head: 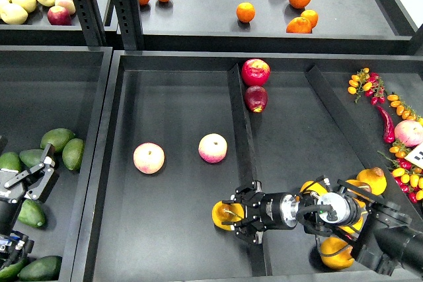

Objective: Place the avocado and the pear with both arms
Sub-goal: 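Carry pear with right gripper to the yellow pear pile and release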

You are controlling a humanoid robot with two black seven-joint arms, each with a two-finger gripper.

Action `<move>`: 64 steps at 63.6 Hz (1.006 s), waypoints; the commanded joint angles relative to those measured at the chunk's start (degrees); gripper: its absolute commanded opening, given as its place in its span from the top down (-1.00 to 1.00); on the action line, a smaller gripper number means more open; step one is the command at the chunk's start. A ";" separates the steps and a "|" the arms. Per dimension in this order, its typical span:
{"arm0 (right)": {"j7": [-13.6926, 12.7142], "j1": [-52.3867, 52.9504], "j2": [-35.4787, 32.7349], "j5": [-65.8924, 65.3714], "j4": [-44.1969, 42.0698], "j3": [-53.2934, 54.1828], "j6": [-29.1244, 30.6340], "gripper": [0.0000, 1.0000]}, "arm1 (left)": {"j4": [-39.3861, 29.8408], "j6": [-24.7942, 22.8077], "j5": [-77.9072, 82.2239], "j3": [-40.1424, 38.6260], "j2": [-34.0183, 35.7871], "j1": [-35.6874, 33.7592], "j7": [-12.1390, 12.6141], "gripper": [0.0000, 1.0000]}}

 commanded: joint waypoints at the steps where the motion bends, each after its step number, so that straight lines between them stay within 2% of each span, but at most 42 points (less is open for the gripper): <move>1: -0.01 0.47 -1.58 -0.01 0.35 1.89 -0.17 0.70 | 0.01 0.00 0.00 0.00 0.00 -0.01 0.00 -0.99; 29: -0.01 -3.21 -16.78 0.87 7.38 3.03 0.71 0.69 | 0.01 0.00 0.00 0.44 0.00 0.07 0.00 -0.99; 41: -0.01 -8.22 -19.51 0.52 10.54 3.03 0.80 0.69 | 0.01 0.00 0.00 0.44 0.00 0.60 0.00 -0.99; 64: -0.01 -12.97 -20.30 -4.14 10.55 3.03 2.47 0.67 | -0.08 0.00 0.00 0.52 0.00 2.27 0.00 -0.99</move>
